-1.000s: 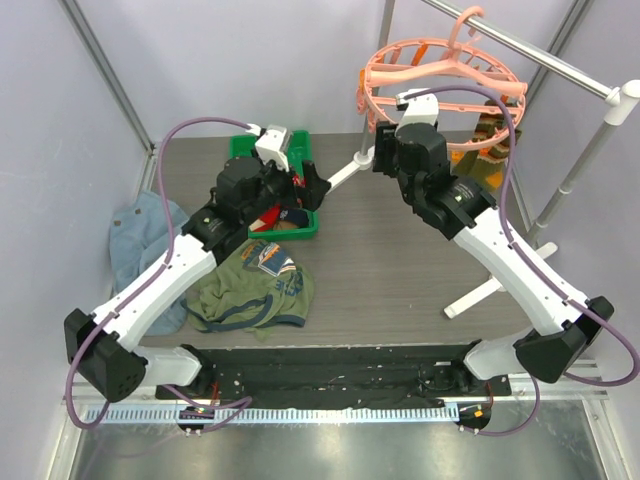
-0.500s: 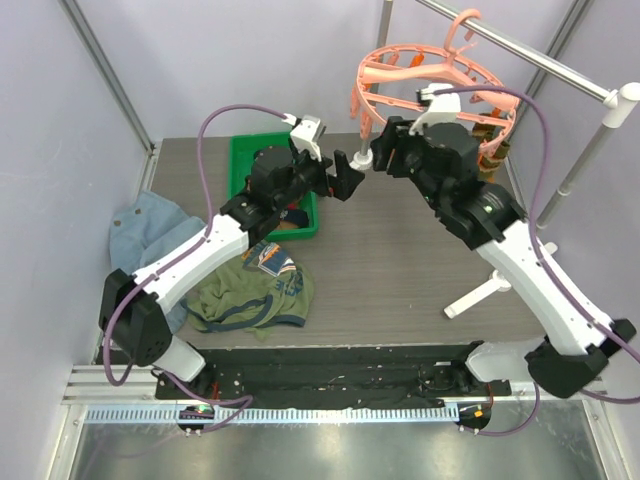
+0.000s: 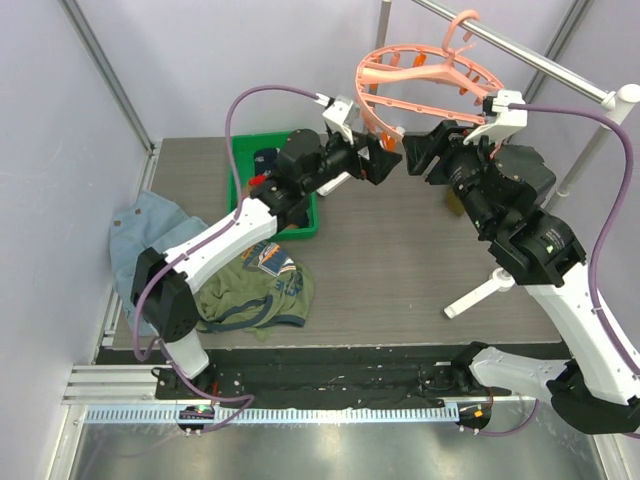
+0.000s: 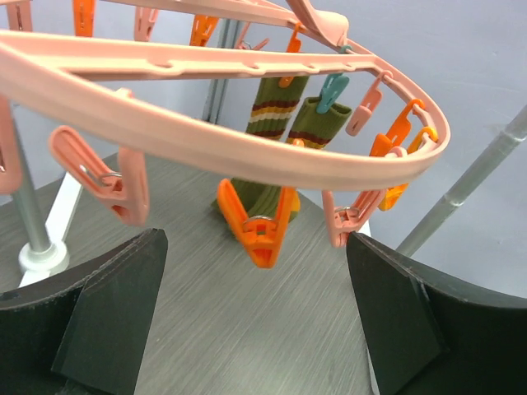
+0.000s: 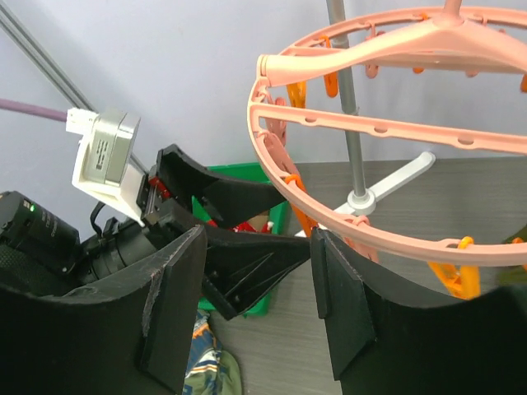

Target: Remove the socks clipped to the hanger

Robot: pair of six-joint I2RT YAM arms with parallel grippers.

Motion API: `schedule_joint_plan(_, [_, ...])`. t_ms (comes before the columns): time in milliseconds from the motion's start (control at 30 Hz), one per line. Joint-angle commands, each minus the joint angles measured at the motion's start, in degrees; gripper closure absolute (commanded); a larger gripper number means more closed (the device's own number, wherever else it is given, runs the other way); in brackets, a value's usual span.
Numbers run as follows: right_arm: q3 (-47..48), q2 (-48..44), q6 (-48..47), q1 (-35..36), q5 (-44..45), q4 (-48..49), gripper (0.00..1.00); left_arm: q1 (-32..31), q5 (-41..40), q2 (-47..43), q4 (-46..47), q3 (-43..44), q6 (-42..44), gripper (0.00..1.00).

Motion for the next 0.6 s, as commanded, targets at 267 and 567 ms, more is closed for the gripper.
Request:
schedule_joint_plan(267, [-7.4, -5.2, -3.9, -0.3, 6.2, 1.2, 0.37, -0.7, -5.7, 6.5, 0.5, 10.4, 0.3, 0.62])
schedule_joint_plan(567, [-14.4, -9.6, -6.1, -0.3, 12.1, 0.4, 0.37, -0.4, -8.8, 7.8, -4.9, 15.7, 2.7, 0.72])
